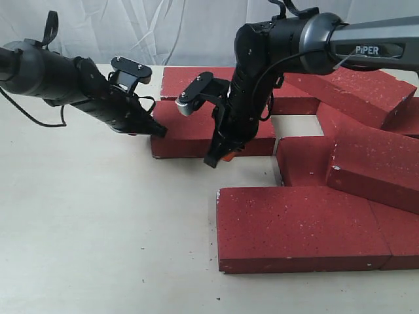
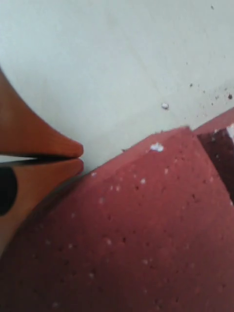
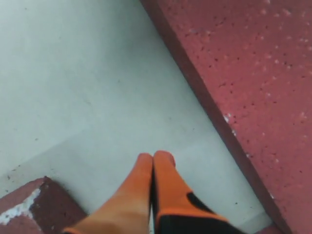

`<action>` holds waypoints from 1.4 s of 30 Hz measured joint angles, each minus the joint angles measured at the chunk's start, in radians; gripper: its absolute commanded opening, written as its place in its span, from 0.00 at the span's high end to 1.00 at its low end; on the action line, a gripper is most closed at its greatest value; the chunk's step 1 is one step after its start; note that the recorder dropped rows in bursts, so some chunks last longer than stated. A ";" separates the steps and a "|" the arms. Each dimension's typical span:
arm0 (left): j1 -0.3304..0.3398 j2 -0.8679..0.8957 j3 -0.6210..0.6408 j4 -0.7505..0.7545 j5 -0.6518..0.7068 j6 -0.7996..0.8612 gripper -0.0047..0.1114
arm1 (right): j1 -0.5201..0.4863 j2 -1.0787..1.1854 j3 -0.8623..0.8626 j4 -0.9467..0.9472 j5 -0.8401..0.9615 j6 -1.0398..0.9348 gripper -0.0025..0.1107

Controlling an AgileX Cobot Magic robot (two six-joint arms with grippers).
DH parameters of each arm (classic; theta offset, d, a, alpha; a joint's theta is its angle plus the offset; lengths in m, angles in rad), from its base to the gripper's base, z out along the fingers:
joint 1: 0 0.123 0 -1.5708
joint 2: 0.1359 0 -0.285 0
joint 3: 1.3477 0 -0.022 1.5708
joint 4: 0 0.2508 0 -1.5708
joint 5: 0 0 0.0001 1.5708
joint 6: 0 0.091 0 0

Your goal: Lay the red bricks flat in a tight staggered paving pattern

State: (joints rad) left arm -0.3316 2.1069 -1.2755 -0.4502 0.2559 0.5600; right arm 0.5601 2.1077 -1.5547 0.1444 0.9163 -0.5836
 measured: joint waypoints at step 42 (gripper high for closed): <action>-0.054 0.064 -0.057 0.015 -0.077 -0.002 0.96 | -0.055 0.068 0.018 -0.144 -0.158 0.158 0.99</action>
State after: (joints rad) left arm -0.3856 2.1706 -1.3330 -0.4347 0.1791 0.5581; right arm 0.5047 2.1752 -1.5367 0.0000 0.7581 -0.4257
